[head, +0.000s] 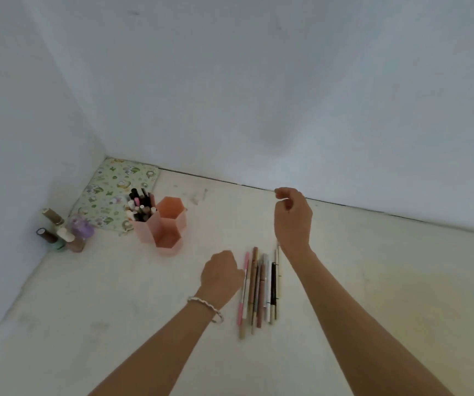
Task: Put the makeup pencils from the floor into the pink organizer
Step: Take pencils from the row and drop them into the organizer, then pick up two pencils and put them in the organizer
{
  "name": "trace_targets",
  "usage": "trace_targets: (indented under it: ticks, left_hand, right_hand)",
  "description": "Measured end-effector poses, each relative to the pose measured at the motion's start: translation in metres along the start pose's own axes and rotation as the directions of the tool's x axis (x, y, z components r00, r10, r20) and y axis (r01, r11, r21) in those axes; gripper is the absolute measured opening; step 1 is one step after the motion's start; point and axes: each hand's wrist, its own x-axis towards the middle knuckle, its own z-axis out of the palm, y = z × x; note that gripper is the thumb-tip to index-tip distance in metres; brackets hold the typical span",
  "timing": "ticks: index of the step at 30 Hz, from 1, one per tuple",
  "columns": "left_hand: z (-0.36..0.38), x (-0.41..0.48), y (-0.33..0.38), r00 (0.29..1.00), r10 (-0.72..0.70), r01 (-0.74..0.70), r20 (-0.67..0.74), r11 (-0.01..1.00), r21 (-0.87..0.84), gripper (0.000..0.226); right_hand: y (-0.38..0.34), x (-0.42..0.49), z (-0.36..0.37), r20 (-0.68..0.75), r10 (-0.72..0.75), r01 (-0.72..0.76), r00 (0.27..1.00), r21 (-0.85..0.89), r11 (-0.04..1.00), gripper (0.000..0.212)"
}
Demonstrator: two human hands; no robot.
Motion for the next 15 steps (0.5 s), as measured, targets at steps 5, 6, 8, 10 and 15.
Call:
trace_targets:
  ticks: [5, 6, 8, 10, 15]
  left_hand:
    - [0.036, 0.001, 0.013, 0.996, -0.085, 0.085, 0.029, 0.996, 0.016, 0.021]
    - [0.039, 0.002, 0.015, 0.995, -0.094, 0.094, 0.021, 0.995, 0.022, 0.020]
    - [0.039, 0.006, 0.016, 0.991, -0.126, 0.126, 0.039, 0.992, 0.007, 0.019]
    - [0.040, 0.009, 0.019, 0.986, -0.147, 0.148, 0.074, 0.989, -0.005, 0.018]
    - [0.041, 0.007, 0.025, 0.983, -0.166, 0.165, 0.079, 0.986, 0.013, 0.024]
  right_hand:
    - [0.044, -0.003, -0.049, -0.059, 0.114, -0.116, 0.992, -0.045, 0.992, 0.034]
    - [0.051, -0.005, -0.055, -0.065, 0.129, -0.132, 0.989, -0.052, 0.990, 0.034]
    - [0.061, -0.007, -0.062, -0.059, 0.159, -0.163, 0.986, -0.066, 0.984, 0.034]
    - [0.071, -0.010, -0.066, -0.045, 0.191, -0.194, 0.980, -0.075, 0.978, 0.033]
    - [0.089, -0.016, -0.064, 0.021, 0.235, -0.232, 0.972, -0.099, 0.968, 0.029]
